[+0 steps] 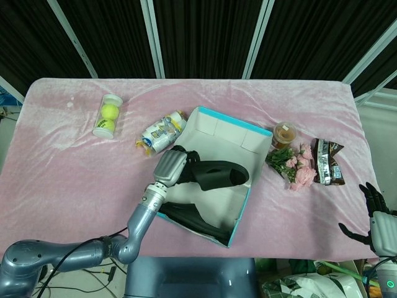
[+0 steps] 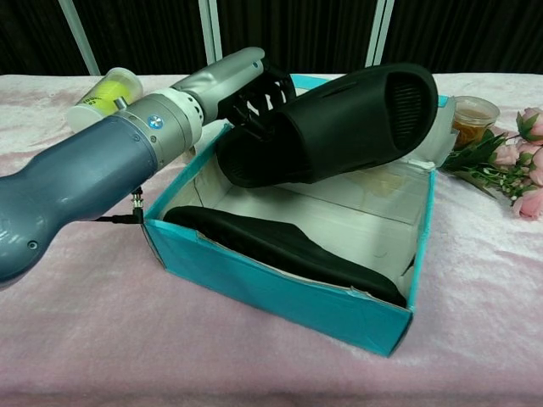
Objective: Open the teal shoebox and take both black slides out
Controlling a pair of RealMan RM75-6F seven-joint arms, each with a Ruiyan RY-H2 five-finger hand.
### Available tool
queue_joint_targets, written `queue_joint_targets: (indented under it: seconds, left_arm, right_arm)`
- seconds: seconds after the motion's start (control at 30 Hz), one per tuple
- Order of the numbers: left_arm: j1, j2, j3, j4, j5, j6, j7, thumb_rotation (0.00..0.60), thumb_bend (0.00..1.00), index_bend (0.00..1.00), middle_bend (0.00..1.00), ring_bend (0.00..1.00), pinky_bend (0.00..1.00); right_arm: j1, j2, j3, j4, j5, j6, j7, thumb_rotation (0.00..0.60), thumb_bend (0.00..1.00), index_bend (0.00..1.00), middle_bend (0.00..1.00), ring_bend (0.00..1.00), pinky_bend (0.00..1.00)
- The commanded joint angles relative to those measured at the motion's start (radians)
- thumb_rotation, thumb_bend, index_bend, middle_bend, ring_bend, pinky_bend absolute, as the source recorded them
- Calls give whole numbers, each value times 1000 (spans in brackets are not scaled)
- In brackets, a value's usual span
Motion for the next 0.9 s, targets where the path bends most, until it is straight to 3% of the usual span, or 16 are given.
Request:
queue_joint_targets:
  seconds: [0.03,0.33,0.53,0.67,0.9]
  left_arm:
    - [19,-19,-17,10,26,61,-21,600,470,482,610,452,273]
    - [62,-40,-70,3,121,192,-226,600,463,457,593,440,272]
    - [105,11,-95,-65,171,234,-367,600,457,462,591,436,272]
    - [158,113,-80,-125,222,276,-362,600,456,471,597,436,239]
    - [269,375,13,-220,225,224,-249,600,441,495,619,436,200]
  right_arm:
    - [0,-1,0,1,-1,0,1,600,98,0,0,17,210]
    - [4,0,1,-2,-4,0,-2,600,98,0,0,17,210]
    - [9,1,2,5,-6,-7,7,600,98,0,0,17,211]
    - [13,3,6,11,-6,-8,14,600,98,0,0,17,210]
    - [37,6,19,25,-21,-17,32,600,98,0,0,17,210]
